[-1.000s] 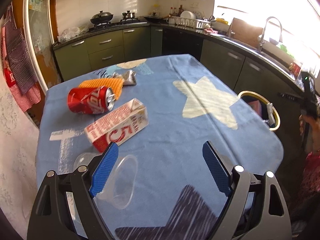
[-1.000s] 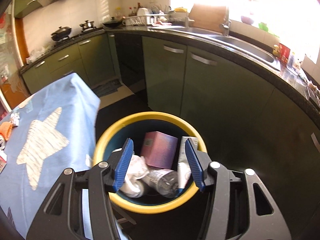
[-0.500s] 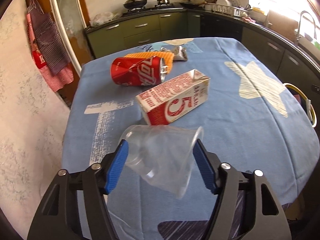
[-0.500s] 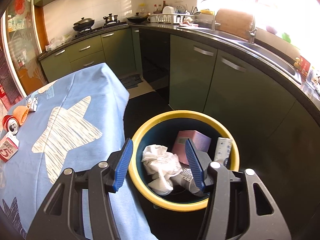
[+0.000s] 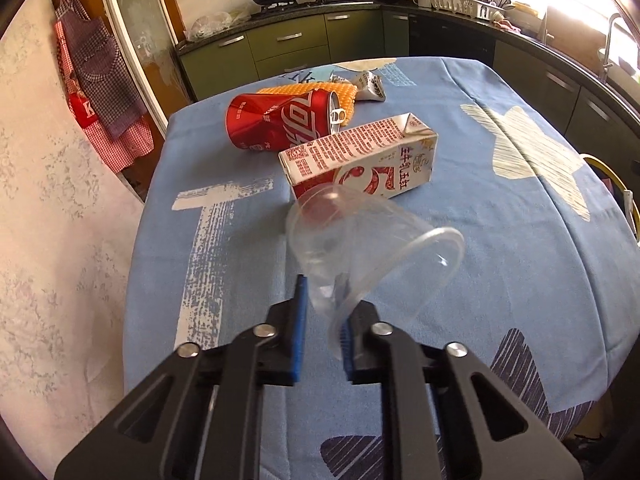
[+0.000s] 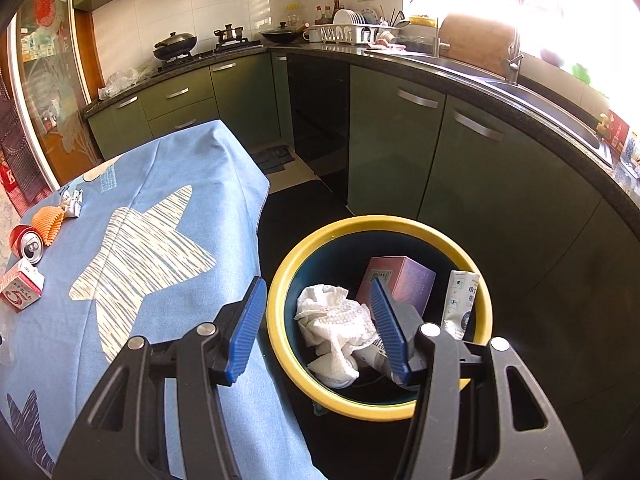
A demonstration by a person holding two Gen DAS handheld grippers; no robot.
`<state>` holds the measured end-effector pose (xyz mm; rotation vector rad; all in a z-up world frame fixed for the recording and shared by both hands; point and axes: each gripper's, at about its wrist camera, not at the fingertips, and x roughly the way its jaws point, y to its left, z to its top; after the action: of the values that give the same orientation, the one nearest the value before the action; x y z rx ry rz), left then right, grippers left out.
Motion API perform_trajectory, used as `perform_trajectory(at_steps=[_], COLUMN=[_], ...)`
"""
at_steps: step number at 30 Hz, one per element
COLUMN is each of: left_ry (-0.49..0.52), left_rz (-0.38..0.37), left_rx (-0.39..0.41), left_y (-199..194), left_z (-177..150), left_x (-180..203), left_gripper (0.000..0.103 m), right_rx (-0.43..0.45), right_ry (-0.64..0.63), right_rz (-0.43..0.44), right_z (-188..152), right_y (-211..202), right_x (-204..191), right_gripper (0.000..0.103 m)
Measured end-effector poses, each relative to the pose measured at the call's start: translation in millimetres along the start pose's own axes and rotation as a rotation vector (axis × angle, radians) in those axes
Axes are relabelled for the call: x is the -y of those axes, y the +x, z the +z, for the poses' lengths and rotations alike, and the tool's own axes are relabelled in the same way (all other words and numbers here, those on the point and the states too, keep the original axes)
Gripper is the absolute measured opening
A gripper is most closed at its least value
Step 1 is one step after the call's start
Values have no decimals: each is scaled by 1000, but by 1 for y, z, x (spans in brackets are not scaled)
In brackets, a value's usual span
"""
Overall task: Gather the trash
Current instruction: 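Carry the plastic cup with the left tool over the bin and drop it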
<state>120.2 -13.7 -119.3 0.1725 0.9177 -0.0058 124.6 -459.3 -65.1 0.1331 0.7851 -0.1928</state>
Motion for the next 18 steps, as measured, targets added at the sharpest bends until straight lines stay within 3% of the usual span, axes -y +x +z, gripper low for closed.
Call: perform_trajectory(at_steps=[11, 18], left_ry=[32, 81], left_rz=[-8, -65], left_rx=[53, 111], left_y=[-27, -53], left_z=[-6, -2], left_x=[5, 23], left_gripper=[7, 7], right_rx=[7, 19], right_ry=[4, 20], right_rz=[16, 9], right_z=[-2, -3], right_y=[-4, -10], right_x=[1, 10], right_gripper=[52, 52])
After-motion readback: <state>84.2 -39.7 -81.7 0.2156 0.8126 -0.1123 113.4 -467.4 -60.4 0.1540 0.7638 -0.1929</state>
